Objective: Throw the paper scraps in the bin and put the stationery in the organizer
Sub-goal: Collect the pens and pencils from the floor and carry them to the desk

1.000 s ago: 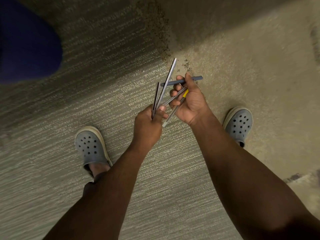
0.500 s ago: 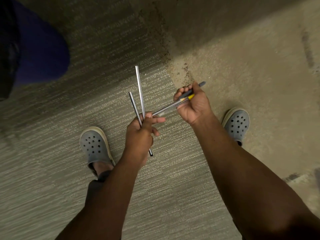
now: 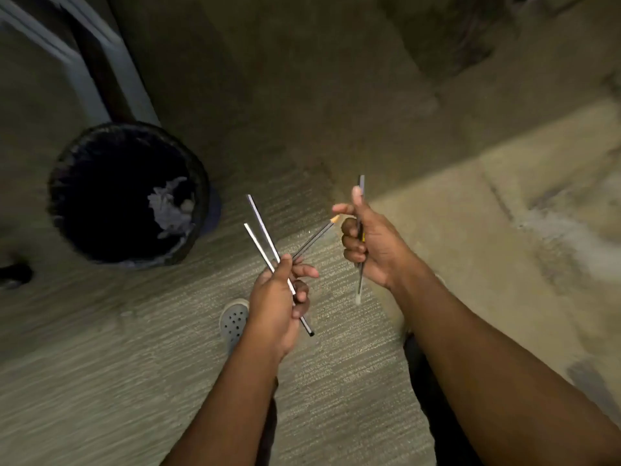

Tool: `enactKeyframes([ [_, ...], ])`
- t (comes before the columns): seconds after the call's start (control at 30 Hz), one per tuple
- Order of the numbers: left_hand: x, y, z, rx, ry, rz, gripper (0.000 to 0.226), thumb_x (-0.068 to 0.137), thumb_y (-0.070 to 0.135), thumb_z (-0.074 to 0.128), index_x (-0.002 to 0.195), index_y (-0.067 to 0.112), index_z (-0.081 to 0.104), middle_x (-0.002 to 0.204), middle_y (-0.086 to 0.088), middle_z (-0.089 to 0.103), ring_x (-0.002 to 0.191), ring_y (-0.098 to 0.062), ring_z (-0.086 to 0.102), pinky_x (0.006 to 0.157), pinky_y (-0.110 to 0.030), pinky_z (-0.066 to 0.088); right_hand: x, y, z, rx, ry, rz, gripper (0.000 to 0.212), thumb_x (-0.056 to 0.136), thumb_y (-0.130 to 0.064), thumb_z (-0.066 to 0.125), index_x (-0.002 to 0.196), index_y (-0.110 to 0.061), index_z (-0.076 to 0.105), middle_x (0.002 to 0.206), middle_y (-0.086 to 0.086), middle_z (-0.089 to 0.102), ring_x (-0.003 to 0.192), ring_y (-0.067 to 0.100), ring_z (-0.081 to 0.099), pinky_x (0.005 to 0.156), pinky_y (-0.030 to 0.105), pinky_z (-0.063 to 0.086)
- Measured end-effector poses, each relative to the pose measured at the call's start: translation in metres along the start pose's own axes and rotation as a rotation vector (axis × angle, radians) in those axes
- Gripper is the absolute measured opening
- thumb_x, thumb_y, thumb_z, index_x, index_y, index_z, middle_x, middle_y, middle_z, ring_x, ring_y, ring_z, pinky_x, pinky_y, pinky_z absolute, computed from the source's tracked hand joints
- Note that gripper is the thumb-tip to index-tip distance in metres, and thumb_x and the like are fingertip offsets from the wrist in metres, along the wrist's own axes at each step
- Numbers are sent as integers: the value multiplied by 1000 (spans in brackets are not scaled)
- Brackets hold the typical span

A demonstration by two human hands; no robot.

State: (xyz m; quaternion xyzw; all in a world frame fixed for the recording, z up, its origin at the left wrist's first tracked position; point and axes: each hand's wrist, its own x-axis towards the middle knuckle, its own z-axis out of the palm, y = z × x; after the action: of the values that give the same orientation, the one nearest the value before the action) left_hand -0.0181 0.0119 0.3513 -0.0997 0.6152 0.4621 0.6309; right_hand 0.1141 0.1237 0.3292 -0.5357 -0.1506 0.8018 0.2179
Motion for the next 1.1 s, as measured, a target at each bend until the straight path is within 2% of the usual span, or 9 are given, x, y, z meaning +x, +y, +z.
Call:
enactKeyframes([
  [0.1, -48, 52, 15, -74, 7, 44, 22, 102, 26, 42, 92, 11, 53, 65, -2, 67, 35, -5, 38, 29, -13, 22, -58, -28, 62, -73, -94, -90, 56, 74, -56, 69, 110, -14, 59, 63, -5, 45, 36, 3, 24, 34, 14, 16],
  [0.23, -115, 112, 25, -85, -51, 84, 23, 103, 25, 41, 92, 9, 54, 62, -2, 66, 34, -5, 38, 29, -12, 20, -131, -58, 133, -222, -105, -192, 27, 84, -28, 72, 100, -10, 62, 59, -7, 52, 36, 2, 32, 34, 16, 20],
  [0.33, -160, 146, 21, 42, -194, 64, 23, 102, 24, 41, 91, 9, 56, 63, -4, 69, 35, -7, 43, 29, -12, 20, -172, -74, 178, -240, -14, -263, 16, 87, -21, 69, 88, -8, 59, 65, 4, 53, 43, 10, 47, 40, 21, 40],
  [0.4, -187, 166, 10, 130, -269, 51, 23, 101, 22, 43, 90, 9, 58, 71, -8, 71, 38, -8, 47, 30, -14, 23, -198, -83, 200, -292, 79, -316, 16, 88, -24, 69, 83, -10, 62, 62, -1, 50, 48, 11, 46, 48, 25, 46],
  [0.6, -250, 222, -50, 307, -361, 191, 33, 99, 3, 38, 118, 24, 55, 73, -5, 66, 50, -13, 50, 43, -22, 36, -276, -95, 253, -537, 86, -371, 25, 91, -35, 62, 85, -11, 69, 39, -17, 48, 32, 0, 38, 33, 14, 26],
  [0.73, -277, 246, -78, 327, -354, 187, 16, 97, 15, 47, 106, 19, 59, 62, 1, 56, 45, -9, 41, 41, -22, 32, -303, -86, 282, -598, 46, -323, 29, 89, -38, 64, 92, -9, 71, 41, -14, 42, 38, 4, 27, 36, 20, 20],
  [0.87, -301, 276, -85, 260, -309, 238, 34, 99, 48, 41, 90, 18, 55, 52, 3, 40, 40, -9, 28, 35, -20, 23, -319, -87, 320, -625, 19, -361, 16, 85, -32, 71, 84, -16, 67, 48, -13, 48, 39, 2, 36, 36, 18, 28],
  [1.0, -316, 305, -80, 283, -264, 323, 24, 102, 33, 38, 113, 22, 57, 59, 2, 48, 46, -9, 38, 41, -23, 33, -324, -101, 353, -662, 9, -441, 15, 83, -31, 72, 82, -17, 67, 59, -8, 59, 48, 2, 45, 42, 17, 36],
  [1.1, -321, 326, -73, 160, -227, 318, 16, 98, 14, 44, 107, 11, 57, 70, -4, 57, 56, -12, 50, 50, -24, 41, -323, -116, 371, -676, -5, -467, 17, 85, -32, 69, 90, -16, 69, 79, -1, 69, 57, 2, 53, 53, 20, 40],
])
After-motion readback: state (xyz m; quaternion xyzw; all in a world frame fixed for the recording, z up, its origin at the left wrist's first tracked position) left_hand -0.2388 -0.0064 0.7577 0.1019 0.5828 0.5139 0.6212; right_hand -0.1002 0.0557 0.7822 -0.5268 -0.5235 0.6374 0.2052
